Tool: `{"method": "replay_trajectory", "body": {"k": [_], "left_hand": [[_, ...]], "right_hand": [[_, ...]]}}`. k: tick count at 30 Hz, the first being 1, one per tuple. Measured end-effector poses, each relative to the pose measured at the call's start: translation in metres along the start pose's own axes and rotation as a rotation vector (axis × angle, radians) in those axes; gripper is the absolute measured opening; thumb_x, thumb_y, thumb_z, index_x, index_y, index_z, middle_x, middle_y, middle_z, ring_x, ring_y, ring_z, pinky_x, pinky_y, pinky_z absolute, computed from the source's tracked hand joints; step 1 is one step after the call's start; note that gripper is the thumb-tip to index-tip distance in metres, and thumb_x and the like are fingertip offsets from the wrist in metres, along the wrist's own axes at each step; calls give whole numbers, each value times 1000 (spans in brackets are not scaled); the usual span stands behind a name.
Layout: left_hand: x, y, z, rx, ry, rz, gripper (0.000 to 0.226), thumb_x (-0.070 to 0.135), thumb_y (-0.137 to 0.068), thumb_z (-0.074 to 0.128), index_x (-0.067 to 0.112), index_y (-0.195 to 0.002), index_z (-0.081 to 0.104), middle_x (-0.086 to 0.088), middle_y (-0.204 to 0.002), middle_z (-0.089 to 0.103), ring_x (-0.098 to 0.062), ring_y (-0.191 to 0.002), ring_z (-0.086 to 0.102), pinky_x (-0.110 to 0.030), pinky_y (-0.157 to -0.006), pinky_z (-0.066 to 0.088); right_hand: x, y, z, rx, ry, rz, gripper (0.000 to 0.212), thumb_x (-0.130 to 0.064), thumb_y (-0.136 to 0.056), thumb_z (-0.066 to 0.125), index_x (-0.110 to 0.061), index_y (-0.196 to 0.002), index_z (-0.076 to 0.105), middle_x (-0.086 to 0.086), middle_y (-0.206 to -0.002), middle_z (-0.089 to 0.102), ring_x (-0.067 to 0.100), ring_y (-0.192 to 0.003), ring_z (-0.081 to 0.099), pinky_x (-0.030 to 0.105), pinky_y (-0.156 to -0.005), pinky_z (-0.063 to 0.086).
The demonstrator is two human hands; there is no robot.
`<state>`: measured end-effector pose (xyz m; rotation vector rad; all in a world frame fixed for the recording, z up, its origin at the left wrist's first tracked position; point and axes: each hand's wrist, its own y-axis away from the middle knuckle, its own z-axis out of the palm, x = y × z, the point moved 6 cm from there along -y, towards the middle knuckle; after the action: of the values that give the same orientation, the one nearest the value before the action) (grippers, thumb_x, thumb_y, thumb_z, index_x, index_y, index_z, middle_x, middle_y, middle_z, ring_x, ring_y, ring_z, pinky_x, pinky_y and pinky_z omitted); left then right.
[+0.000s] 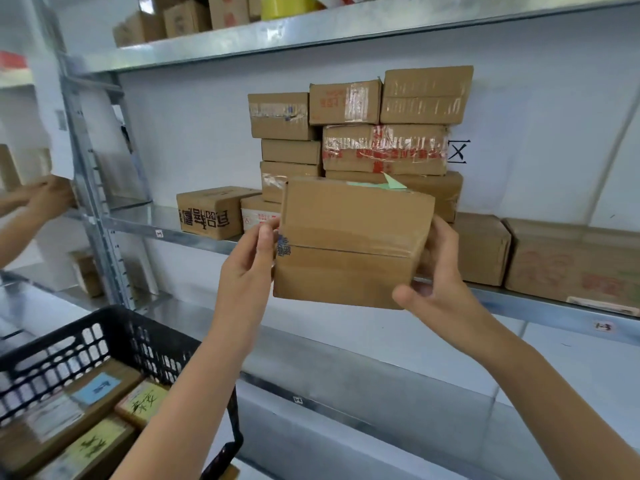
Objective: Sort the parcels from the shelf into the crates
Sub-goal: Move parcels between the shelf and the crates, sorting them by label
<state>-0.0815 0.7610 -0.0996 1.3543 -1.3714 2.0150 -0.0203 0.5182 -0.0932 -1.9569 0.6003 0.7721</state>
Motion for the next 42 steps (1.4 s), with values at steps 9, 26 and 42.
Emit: {"method": "replay_trajectory", "body": {"k": [9,26,42], "left_hand": [[-23,16,-27,86,16,-76,35,61,-95,46,29,-84,57,12,-83,64,-8,-82,58,-34,-77,46],[-25,98,-244,491,-151,-277,54,80,-70,62,40,-106,70,12,-108,73,-10,-104,68,-34,-90,52],[-5,233,-480,1003,-279,-434,28,61,-82,67,42,-100,75,12,-102,76,-10,-97,72,-38,-91,55]], "right_hand": [[12,-16,38,55,-195,246,50,-83,-71,30,-45,-102,29,-30,-121,41,-6,-112,50,13,-64,54],[6,-56,286,-418,-553,443,24,-48,-96,55,-40,-109,38,-2,-120,68,10,-99,66,43,-91,53],[-104,-8,593,-1090,-509,219,64,-75,-82,39,-61,-143,27,-28,-129,61,8,-128,53,37,-110,38]]}}
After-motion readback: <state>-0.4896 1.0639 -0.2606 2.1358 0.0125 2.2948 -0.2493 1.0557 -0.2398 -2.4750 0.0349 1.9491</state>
